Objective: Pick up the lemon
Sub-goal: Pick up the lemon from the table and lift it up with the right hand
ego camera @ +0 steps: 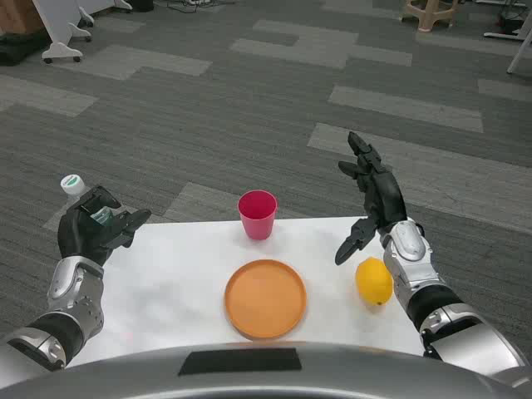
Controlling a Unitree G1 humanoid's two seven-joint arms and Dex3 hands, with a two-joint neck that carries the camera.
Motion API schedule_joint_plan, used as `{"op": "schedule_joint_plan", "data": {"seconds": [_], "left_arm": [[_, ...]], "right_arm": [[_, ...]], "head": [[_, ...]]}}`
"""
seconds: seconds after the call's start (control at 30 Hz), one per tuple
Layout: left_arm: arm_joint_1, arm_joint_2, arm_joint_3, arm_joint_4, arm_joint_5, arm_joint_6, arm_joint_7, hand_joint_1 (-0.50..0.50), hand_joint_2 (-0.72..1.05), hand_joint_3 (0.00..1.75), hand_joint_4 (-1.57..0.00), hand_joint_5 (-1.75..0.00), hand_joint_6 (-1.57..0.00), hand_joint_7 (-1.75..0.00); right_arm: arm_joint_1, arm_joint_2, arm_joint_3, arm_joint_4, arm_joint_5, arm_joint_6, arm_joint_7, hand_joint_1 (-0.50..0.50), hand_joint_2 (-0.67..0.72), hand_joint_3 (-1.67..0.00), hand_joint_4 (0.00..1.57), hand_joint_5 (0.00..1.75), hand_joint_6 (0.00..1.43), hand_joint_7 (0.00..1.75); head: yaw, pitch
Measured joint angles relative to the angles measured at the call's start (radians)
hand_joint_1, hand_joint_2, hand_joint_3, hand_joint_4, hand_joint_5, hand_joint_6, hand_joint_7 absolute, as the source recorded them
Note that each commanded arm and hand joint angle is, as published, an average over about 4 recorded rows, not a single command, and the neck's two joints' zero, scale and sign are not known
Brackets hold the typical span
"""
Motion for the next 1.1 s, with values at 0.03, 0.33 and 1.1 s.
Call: {"op": "schedule_joint_plan", "data": {"seconds": [0.03,0.33,1.1], "left_arm": [[0.005,0.003,-0.004,-0.01,-0.003,-0.003,-0.002,0.5,0.25,0.09,-0.11,0.0,0.0,0.0],[0.032,0.017,-0.017,-0.037,-0.018,-0.013,-0.006,0.5,0.25,0.09,-0.11,0.0,0.0,0.0],[0.032,0.019,-0.026,-0.037,-0.017,-0.013,-0.006,0.5,0.25,0.09,-0.15,0.0,0.0,0.0]], "right_arm": [[-0.003,0.01,-0.011,0.019,0.0,-0.003,0.011,0.12,0.66,-0.08,0.0,0.78,0.0,0.07],[-0.005,0.052,-0.038,0.083,0.0,-0.008,0.049,0.12,0.66,-0.04,0.0,0.78,0.0,0.02],[0.008,0.047,-0.124,0.069,0.0,-0.008,0.052,0.35,0.5,-0.04,0.2,0.82,0.0,0.02]], "head": [[0.022,0.012],[0.058,0.036],[-0.378,-0.091]]}}
